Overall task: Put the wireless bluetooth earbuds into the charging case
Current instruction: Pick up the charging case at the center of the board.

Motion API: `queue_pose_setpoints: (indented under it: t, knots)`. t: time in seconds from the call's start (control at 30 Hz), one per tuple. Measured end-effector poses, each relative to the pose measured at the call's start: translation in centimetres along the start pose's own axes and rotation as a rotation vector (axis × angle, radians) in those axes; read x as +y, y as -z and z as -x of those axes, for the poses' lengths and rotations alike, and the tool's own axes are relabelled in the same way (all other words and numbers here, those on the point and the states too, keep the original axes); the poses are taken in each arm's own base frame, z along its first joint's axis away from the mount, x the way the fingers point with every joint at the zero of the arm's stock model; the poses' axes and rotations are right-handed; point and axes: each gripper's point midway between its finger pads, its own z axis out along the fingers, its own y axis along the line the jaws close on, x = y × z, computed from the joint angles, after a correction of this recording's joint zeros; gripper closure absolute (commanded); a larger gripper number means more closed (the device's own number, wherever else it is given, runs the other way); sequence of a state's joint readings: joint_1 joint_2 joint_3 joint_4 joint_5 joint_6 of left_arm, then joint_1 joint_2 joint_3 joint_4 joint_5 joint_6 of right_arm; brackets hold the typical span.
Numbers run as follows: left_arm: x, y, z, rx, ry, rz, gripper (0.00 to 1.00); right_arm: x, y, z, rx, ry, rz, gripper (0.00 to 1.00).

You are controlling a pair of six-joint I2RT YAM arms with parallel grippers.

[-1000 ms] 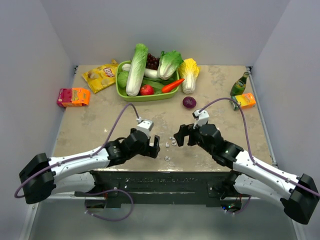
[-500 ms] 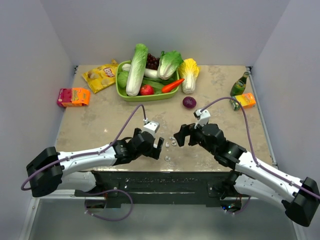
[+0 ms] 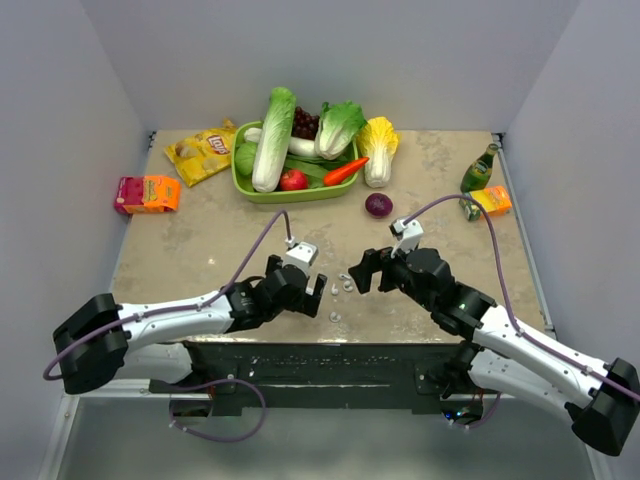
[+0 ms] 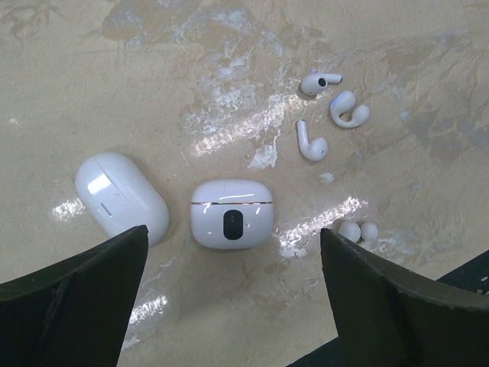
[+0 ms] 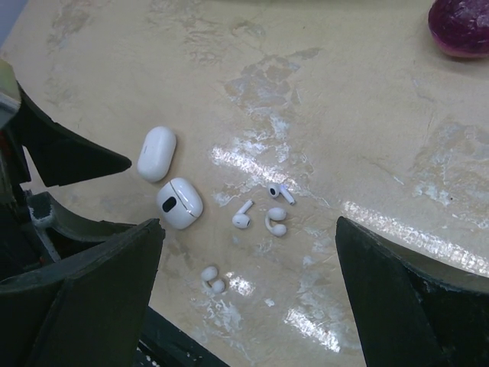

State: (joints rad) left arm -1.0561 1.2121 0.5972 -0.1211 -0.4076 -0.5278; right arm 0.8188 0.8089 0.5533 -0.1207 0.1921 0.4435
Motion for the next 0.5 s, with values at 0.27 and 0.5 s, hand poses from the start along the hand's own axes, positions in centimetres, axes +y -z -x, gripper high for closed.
queue_pose_setpoints:
  t: [0.27,0.5]
  knots:
    - [0.0,-1.2,-2.6,0.093,-0.065,-0.003,0.12,0.0,0.0,0.0,0.0,0.0,0.0,0.02]
    - [0.1,-1.9,-3.7,0.134,-0.095,0.005,0.15,0.0,0.1,0.1,-0.003,-0.001,0.002,0.02]
